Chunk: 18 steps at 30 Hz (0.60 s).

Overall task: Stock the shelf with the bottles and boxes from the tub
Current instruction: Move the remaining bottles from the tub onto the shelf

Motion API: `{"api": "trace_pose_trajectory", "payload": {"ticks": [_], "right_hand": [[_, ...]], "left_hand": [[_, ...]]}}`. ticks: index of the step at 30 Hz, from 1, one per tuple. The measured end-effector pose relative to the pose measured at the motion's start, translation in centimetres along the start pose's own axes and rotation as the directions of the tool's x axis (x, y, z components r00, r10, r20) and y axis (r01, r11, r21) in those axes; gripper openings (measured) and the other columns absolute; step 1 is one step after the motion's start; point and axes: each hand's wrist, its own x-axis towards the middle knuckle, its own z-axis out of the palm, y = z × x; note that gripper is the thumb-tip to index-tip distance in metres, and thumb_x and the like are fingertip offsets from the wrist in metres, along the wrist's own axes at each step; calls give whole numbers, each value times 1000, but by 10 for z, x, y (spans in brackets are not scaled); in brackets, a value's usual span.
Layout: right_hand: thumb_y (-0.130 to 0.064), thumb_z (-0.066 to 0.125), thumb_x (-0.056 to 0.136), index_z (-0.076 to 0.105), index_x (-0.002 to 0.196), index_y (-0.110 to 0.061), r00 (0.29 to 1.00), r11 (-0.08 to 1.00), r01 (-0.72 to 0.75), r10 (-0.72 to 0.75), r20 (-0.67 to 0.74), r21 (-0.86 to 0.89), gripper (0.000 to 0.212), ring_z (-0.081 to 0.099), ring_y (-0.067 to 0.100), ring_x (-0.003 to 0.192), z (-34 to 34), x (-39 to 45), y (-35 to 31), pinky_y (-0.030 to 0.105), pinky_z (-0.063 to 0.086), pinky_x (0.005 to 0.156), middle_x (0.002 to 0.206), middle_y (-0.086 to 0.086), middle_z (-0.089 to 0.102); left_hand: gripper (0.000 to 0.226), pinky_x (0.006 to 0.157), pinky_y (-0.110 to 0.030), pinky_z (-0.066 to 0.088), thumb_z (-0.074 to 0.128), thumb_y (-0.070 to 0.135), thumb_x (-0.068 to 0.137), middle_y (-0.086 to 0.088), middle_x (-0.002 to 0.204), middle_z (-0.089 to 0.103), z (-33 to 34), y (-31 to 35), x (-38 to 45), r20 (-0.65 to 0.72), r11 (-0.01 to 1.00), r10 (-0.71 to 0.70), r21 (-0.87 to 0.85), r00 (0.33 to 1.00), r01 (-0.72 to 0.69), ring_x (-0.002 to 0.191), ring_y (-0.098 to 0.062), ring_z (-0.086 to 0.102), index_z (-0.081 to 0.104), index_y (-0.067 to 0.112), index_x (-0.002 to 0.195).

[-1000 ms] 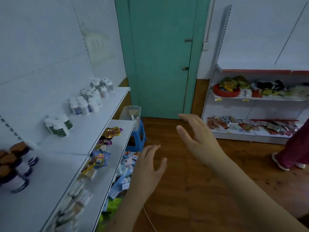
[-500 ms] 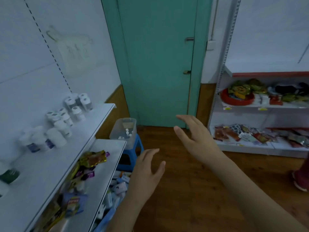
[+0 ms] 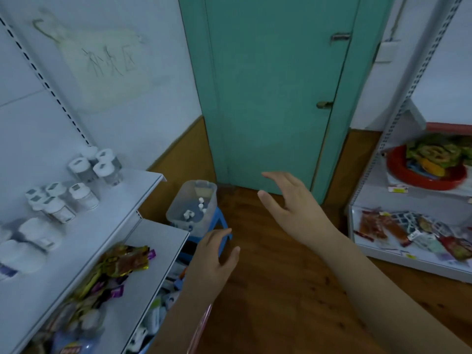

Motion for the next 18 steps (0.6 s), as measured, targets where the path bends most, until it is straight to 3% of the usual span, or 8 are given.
{"api": "trace_pose_trajectory", "payload": {"ticks": [7,11,13,16,18], "right_hand": [[-57,41,98,39,146,-29,1000,1000,-16,16,20,6,55,36,5,134,36,115,48,34,45,104,146,-11,43],[-54,43,98,41,145,-27,998,1000,0,0,57,-6,54,38,8,134,63,201,62,26,37,107,145,-10,44],[-53,44,98,43,144,-25,997,1000,21,-20,75,-19,53,42,10,131,76,248,62,30,40,106,145,-8,45],[-52,44,99,43,143,-24,993,998,51,-48,109,-23,53,41,10,133,93,314,54,28,35,110,144,-6,46],[-53,44,98,42,144,-25,990,997,67,-64,128,-23,53,39,9,135,107,352,52,24,31,110,145,-7,45]], "left_hand": [[51,100,-18,35,47,57,94,15,137,44,14,-50,120,69,998,-58,41,996,55,127,0,41,43,34,139],[59,104,-25,39,39,70,86,13,135,47,11,-85,200,60,998,-70,8,996,69,126,-3,44,41,39,136],[63,103,-29,43,37,73,85,12,134,47,2,-101,238,32,997,-78,-9,996,78,124,-5,46,42,38,136],[67,96,-35,50,34,76,85,10,129,51,-22,-116,291,-17,996,-91,-22,996,90,115,-8,52,45,32,135],[68,89,-31,50,34,73,84,8,126,54,-37,-126,325,-47,995,-103,-22,994,102,106,-8,55,48,29,134]]}}
